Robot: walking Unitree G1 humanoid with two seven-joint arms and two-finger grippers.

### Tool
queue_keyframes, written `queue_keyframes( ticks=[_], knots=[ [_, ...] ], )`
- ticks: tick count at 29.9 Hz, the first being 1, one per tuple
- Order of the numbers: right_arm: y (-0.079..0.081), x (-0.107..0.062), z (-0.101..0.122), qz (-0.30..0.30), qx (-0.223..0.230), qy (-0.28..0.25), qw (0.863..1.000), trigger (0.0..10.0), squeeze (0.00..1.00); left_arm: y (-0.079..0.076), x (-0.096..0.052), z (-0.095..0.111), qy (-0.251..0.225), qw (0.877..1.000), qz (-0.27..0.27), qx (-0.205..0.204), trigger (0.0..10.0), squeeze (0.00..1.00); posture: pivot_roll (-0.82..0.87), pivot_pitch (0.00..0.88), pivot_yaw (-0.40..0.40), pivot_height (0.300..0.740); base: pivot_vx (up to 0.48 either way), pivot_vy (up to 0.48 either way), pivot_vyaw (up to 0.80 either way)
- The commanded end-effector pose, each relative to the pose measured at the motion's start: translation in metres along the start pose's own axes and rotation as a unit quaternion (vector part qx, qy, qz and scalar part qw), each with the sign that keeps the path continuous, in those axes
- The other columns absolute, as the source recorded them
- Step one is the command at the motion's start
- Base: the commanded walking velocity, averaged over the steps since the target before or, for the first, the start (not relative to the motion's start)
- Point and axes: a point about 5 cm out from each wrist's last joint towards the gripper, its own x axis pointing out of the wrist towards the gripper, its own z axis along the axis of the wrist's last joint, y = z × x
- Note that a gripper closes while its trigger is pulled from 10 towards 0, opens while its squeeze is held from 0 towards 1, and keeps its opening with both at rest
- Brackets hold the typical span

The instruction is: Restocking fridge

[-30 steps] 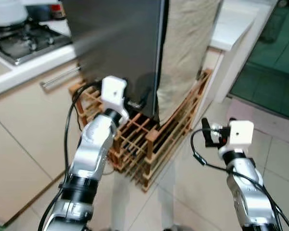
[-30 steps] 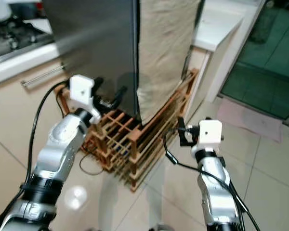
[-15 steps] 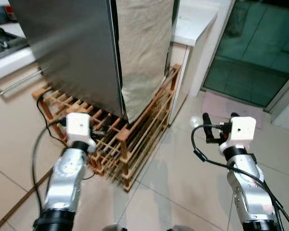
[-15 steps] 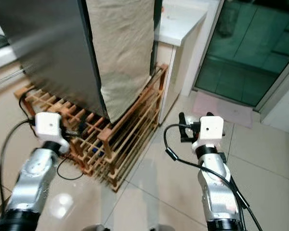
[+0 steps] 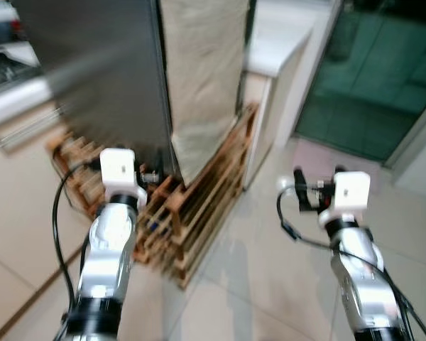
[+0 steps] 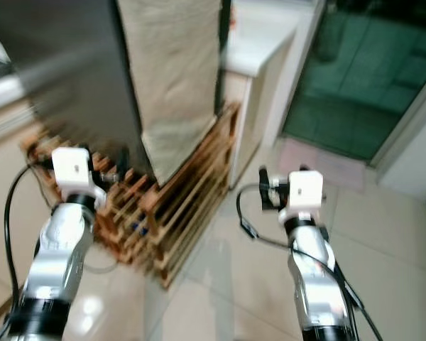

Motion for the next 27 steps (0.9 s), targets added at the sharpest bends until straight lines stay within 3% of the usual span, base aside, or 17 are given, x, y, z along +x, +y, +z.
queue_keyframes(
  ticks=[1, 8, 12, 14, 15, 20, 21, 23, 27],
  knots=[
    [-0.002, 0.002, 0.001, -0.002, -0.004, -0.004, 1.0, 10.0, 0.0, -0.003, 0.003, 0.005, -0.005, 1.0, -0.003, 0.003, 10.0, 0.0, -0.05, 0.0, -0.009, 0.726, 0.439, 0.0, 0.0],
    [-0.002, 0.001, -0.003, -0.002, -0.004, 0.002, 1.0, 10.0, 0.0, 0.01, 0.009, 0.005, 0.009, 1.0, 0.019, 0.012, 10.0, 0.0, -0.04, 0.0, -0.008, 0.726, 0.0, 0.0, 0.0],
    [-0.002, 0.001, -0.004, 0.001, -0.004, 0.003, 1.0, 10.0, 0.0, 0.006, 0.018, 0.013, 0.015, 1.0, -0.008, 0.012, 10.0, 0.0, -0.04, 0.0, -0.009, 0.726, 0.0, 0.0, 0.0],
    [-0.002, 0.001, -0.004, 0.002, -0.004, 0.004, 1.0, 10.0, 0.0, -0.015, 0.031, 0.027, 0.021, 0.997, -0.074, 0.001, 10.0, 0.0, -0.04, 0.0, -0.01, 0.726, 0.0, 0.0, 0.0],
    [-0.002, 0.001, -0.004, 0.002, -0.004, 0.004, 1.0, 10.0, 0.0, -0.015, 0.031, 0.027, 0.021, 0.997, -0.074, 0.001, 10.0, 0.0, -0.04, 0.0, -0.01, 0.726, 0.0, 0.0, 0.0],
    [-0.002, 0.002, -0.003, 0.0, 0.0, 0.003, 1.0, 10.0, 0.0, -0.044, 0.049, 0.039, 0.028, 0.99, -0.133, -0.022, 10.0, 0.0, -0.06, 0.0, -0.007, 0.726, 0.0, 0.0, 0.0],
    [-0.002, 0.002, -0.003, 0.0, 0.0, 0.003, 1.0, 10.0, 0.0, -0.044, 0.049, 0.039, 0.028, 0.99, -0.133, -0.022, 10.0, 0.0, -0.06, 0.0, -0.007, 0.726, 0.0, 0.0, 0.0],
    [-0.003, 0.001, 0.001, -0.002, -0.001, -0.003, 1.0, 10.0, 0.0, -0.051, 0.066, 0.046, 0.031, 0.991, -0.134, -0.008, 10.0, 0.0, -0.09, 0.0, 0.014, 0.726, 0.0, 0.0, 0.0],
    [-0.007, -0.005, 0.0, -0.011, -0.003, 0.001, 1.0, 10.0, 0.0, -0.047, 0.075, 0.052, 0.031, 0.993, -0.112, 0.0, 10.0, 0.0, -0.1, 0.0, 0.019, 0.726, 0.0, 0.0, 0.0]
  ],
)
